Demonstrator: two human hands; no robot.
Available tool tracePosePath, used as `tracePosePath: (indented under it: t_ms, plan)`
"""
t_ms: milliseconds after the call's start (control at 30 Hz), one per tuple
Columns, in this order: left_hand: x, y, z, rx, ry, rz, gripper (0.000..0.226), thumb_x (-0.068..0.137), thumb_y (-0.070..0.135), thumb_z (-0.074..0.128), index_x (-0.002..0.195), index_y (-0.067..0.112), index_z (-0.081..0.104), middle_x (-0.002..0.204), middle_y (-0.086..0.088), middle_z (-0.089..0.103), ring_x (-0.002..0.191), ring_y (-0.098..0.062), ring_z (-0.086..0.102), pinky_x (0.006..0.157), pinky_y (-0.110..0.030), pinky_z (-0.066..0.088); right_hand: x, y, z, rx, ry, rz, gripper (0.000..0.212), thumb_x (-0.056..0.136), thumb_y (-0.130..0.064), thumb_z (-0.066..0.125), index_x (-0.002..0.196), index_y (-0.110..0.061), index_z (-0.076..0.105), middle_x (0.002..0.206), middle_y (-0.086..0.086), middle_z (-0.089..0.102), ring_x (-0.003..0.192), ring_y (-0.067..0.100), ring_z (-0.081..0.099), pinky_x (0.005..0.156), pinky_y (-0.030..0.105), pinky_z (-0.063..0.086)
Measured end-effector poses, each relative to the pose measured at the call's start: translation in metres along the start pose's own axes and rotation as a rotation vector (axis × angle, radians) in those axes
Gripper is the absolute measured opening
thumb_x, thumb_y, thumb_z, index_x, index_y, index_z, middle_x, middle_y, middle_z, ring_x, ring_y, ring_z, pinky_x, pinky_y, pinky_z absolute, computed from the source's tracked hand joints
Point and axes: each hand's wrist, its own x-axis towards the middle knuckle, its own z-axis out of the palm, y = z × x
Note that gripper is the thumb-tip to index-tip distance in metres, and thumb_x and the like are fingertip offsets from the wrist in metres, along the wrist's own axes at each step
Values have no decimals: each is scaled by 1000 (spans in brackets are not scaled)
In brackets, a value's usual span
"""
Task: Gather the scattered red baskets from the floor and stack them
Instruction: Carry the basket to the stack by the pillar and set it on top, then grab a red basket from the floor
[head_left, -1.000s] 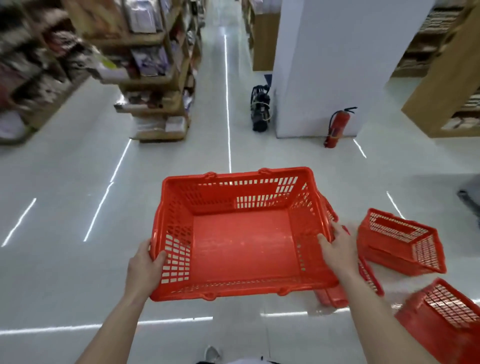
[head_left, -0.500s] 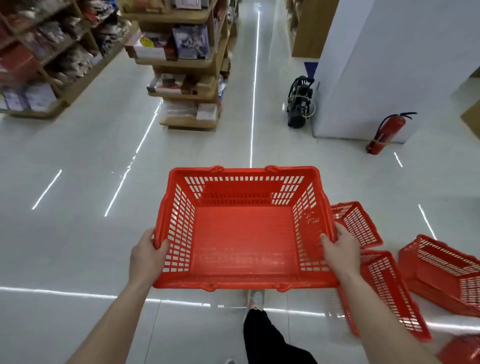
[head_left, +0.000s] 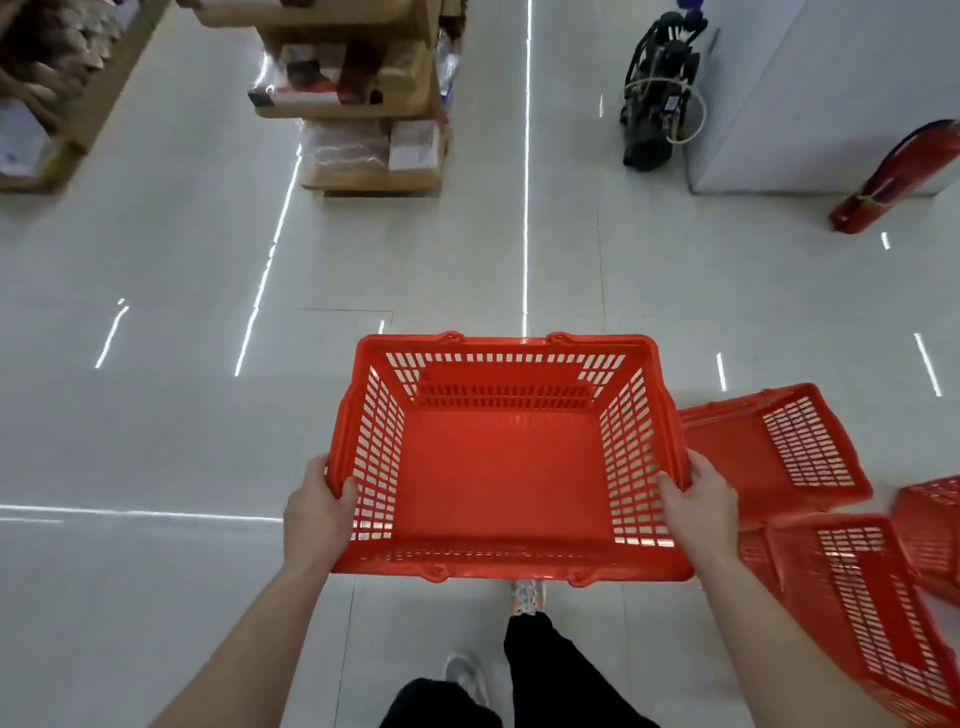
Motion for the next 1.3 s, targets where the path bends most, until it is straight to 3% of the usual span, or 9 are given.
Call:
tracePosePath:
  t_ms: [233, 433, 567, 700, 800, 933, 1033, 1167, 1300]
  plan:
    - [97, -23, 76, 15, -56, -31, 38, 98, 35, 53, 132, 20, 43, 115, -6, 68, 92, -29, 69, 81, -46, 57, 79, 16, 88, -69, 13, 102, 41, 88, -27, 65, 128, -18, 61, 112, 5, 73, 103, 28, 69, 95, 43, 53]
    - [149, -59, 144, -5, -109, -40, 34, 97, 37, 51, 128, 28, 40, 113, -3, 67, 93, -30, 68, 83, -49, 57, 117, 54, 149, -113, 69, 113, 41, 88, -18, 67, 129, -15, 62, 115, 12, 72, 107, 32, 67, 96, 41, 49]
    - [184, -66, 182, -39, -115, 9, 32, 97, 35, 55, 127, 25, 47, 103, 9, 62, 88, -20, 65, 80, -41, 56, 142, 81, 175, -142, 125, 80, 33, 87, -14, 67, 120, -11, 65, 108, 14, 74, 100, 33, 68, 89, 38, 48]
    - [191, -88, 208, 6, -164, 7, 34, 96, 26, 58, 128, 14, 50, 101, 5, 61, 84, -19, 60, 75, -35, 47, 149, 100, 195, -151, 142, 105, 37, 87, -10, 68, 124, -8, 63, 114, 16, 72, 106, 31, 67, 93, 34, 46]
    - [188, -109, 226, 49, -220, -7, 43, 94, 23, 59, 135, 12, 47, 100, 3, 61, 88, -24, 61, 74, -35, 44, 154, 119, 219, -86, 8, 187, 48, 84, -6, 70, 130, -11, 58, 111, 6, 71, 100, 18, 66, 88, 24, 44]
    - [181, -124, 242, 105, -311, 10, 59, 93, 30, 62, 146, 18, 40, 130, -1, 62, 119, -25, 58, 91, -43, 50, 152, 172, 250, -125, -192, 290, 61, 69, -27, 73, 125, -23, 51, 107, 0, 69, 97, 25, 69, 89, 45, 55]
    - [167, -121, 241, 230, -358, 63, 72, 90, 31, 67, 150, 13, 33, 147, -7, 49, 133, -28, 46, 104, -46, 41, 126, 172, 256, -204, -197, 343, 56, 79, -19, 76, 129, -6, 52, 108, 12, 67, 103, 35, 66, 88, 41, 51]
    - [147, -93, 217, 272, -473, 114, 57, 89, 32, 66, 140, 13, 49, 135, -11, 57, 122, -28, 53, 97, -40, 43, 86, 161, 230, -197, -224, 415, 75, 82, -27, 77, 145, -3, 43, 134, 18, 60, 118, 33, 61, 97, 41, 48]
    - [109, -40, 171, 350, -673, 223, 48, 87, 37, 66, 129, 16, 60, 125, -5, 63, 112, -25, 60, 92, -32, 44, 37, 131, 158, -155, -191, 440, 71, 82, -28, 77, 142, -3, 48, 136, 19, 58, 124, 32, 57, 101, 38, 43]
